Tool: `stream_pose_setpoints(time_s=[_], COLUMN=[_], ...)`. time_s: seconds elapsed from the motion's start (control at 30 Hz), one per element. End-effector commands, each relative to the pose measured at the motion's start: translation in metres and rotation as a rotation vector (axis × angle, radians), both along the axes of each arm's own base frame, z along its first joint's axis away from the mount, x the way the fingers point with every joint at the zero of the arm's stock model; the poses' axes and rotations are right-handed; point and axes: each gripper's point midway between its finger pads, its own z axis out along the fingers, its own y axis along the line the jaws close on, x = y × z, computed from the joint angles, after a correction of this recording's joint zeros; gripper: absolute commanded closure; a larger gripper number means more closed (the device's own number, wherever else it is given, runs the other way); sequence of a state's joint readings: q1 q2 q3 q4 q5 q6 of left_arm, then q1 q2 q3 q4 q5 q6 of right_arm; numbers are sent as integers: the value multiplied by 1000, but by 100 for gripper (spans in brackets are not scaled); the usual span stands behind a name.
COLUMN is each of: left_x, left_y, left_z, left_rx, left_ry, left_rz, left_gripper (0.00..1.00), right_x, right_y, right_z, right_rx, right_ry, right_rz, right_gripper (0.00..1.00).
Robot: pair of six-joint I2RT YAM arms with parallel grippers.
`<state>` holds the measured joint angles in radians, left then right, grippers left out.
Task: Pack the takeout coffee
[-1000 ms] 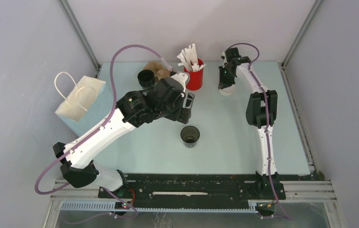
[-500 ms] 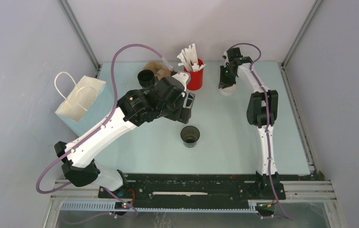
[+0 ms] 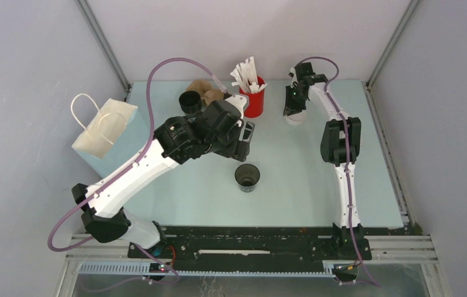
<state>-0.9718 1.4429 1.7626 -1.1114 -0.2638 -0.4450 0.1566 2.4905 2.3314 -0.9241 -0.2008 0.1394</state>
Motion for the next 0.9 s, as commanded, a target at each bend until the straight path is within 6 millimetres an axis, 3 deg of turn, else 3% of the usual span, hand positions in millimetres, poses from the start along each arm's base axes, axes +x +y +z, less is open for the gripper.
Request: stream_pose_setpoints(time_s=[0.0,0.3,0.5,0.87], left_x=[3,3,4,4], left_y=[-5,-6,-9,-9], left_z=[22,21,21,21], left_rx=[-60,-61,-61,-60], left_ry=[-28,-23,-21,-18], left_rz=[-1,-7,-10,-13], left_gripper=[21,21,21,21], right_x=[11,10,11,7], right_y=[0,-1,-3,-3], right_z=[19,17,17,39], right_rx=[42,71,76,142], right_ry=[-49,-35,-34,-39], right_rz=[-14,-18,-19,-37], right_gripper=[69,79,95,100])
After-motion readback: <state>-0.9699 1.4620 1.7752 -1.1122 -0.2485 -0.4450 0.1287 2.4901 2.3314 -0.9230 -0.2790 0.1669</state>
